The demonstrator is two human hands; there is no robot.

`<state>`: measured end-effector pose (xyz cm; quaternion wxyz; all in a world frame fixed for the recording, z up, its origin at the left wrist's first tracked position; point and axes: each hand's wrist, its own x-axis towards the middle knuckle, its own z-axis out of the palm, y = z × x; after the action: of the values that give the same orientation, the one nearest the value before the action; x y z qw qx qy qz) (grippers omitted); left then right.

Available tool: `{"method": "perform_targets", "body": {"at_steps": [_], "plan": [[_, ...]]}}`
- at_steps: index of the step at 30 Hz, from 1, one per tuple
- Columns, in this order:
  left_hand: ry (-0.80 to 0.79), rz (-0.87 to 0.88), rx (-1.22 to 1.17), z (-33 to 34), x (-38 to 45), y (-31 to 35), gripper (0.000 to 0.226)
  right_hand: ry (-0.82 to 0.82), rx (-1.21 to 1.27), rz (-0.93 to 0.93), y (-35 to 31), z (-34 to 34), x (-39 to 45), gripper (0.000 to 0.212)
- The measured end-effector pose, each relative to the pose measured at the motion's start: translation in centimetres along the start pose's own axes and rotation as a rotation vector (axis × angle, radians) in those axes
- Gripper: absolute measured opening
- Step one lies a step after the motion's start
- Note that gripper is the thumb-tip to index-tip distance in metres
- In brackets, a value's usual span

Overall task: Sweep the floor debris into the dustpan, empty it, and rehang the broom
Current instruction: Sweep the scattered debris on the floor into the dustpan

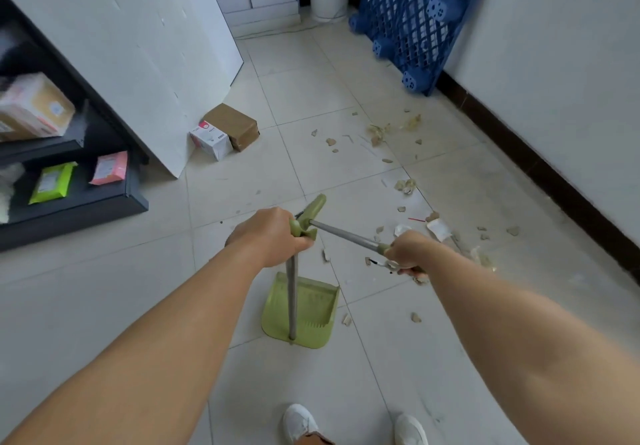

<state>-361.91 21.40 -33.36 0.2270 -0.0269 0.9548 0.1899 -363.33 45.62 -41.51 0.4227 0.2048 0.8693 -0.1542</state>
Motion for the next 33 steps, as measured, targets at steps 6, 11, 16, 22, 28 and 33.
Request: {"method": "perform_targets", "body": {"at_steps": [6,11,16,22,28,33], "plan": [[0.019,-0.082,-0.011,3.3,-3.2,3.5,0.035,-0.045,-0.225,-0.027,6.0,0.9,0.5,0.028],[-0.028,-0.135,0.032,6.1,-6.1,7.3,0.033,0.045,-0.389,-0.021,14.7,-2.4,-0.9,0.034],[-0.053,-0.164,0.062,9.0,-8.8,10.5,0.031,0.095,-0.450,-0.015,20.0,-5.3,-1.8,0.033],[-0.012,-0.177,0.030,10.7,-11.1,12.1,0.031,0.149,-0.448,-0.003,23.0,-6.4,-2.8,0.014],[0.010,-0.156,0.021,12.7,-13.1,12.0,0.035,0.122,-0.381,-0.019,23.8,-5.0,-5.3,0.020],[0.021,-0.142,0.004,13.4,-15.1,11.2,0.034,0.128,-0.369,-0.143,22.7,0.1,-5.7,0.015]]}}
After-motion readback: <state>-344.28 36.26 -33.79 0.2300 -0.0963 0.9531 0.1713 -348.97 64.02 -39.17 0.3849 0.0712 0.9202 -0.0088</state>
